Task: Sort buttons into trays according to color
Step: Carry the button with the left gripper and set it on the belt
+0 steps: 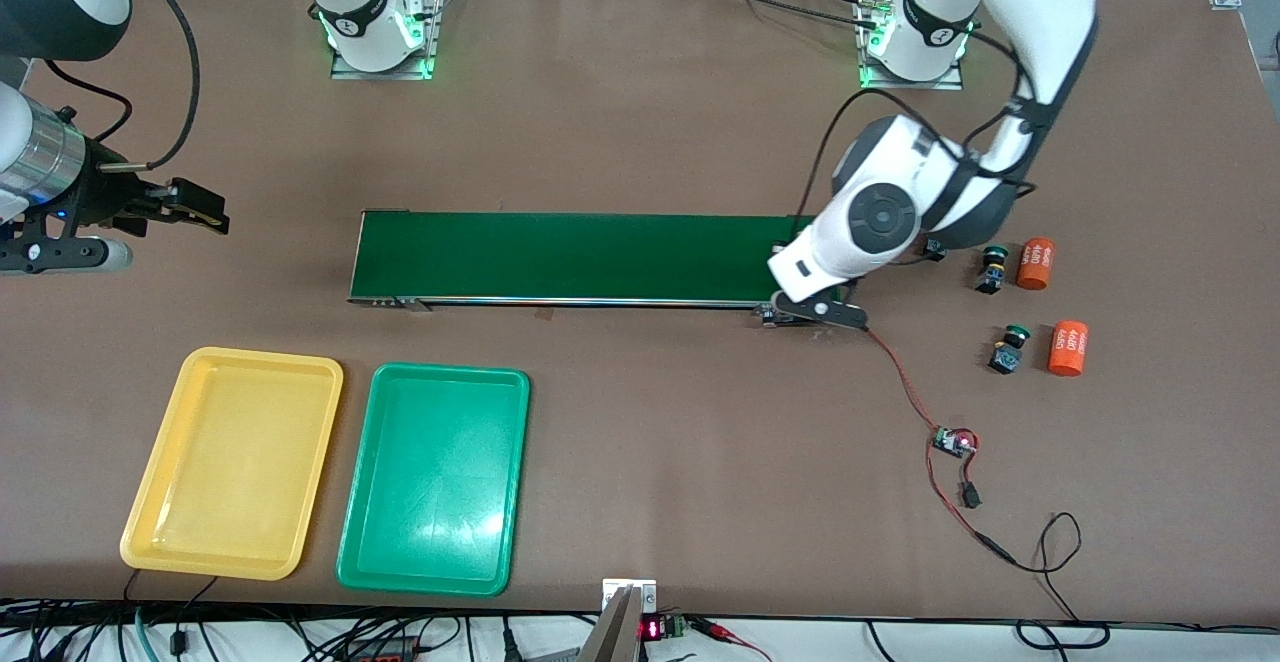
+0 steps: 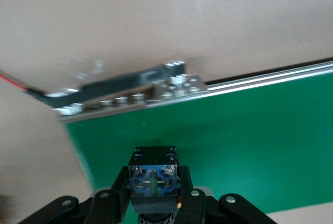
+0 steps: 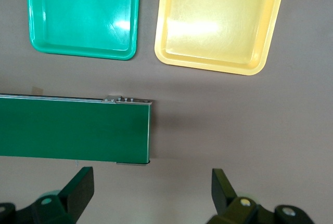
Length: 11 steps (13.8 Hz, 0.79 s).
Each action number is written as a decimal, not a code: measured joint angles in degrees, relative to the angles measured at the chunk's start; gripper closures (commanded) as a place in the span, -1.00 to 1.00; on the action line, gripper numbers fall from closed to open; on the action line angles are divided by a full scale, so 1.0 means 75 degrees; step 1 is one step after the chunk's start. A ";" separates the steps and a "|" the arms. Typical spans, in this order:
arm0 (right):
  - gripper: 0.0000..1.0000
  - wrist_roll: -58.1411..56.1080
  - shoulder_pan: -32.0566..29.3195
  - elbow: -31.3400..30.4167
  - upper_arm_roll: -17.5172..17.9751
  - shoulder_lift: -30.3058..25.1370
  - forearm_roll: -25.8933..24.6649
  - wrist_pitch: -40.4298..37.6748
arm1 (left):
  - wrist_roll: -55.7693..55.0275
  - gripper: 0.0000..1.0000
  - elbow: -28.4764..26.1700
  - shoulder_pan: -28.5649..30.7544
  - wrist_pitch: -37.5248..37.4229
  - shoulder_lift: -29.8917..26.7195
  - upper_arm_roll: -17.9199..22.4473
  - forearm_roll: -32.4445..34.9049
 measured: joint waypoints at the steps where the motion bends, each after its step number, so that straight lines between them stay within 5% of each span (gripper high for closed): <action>1: -1.00 0.0000 -0.0001 0.0000 0.0000 0.0001 0.0000 0.0000 | -0.0167 -0.99 -0.0002 -0.0092 0.0154 0.0103 -0.0009 0.0000; 6: -1.00 0.0000 -0.0004 0.0000 -0.0001 0.0004 0.0001 0.0000 | -0.0287 -1.00 0.0123 0.0147 0.0218 0.0090 0.0021 0.0013; 11: -1.00 0.0000 -0.0005 0.0000 -0.0002 0.0007 0.0002 0.0000 | 0.0124 -1.00 0.0796 0.1050 -0.1948 -0.0444 0.0071 0.0336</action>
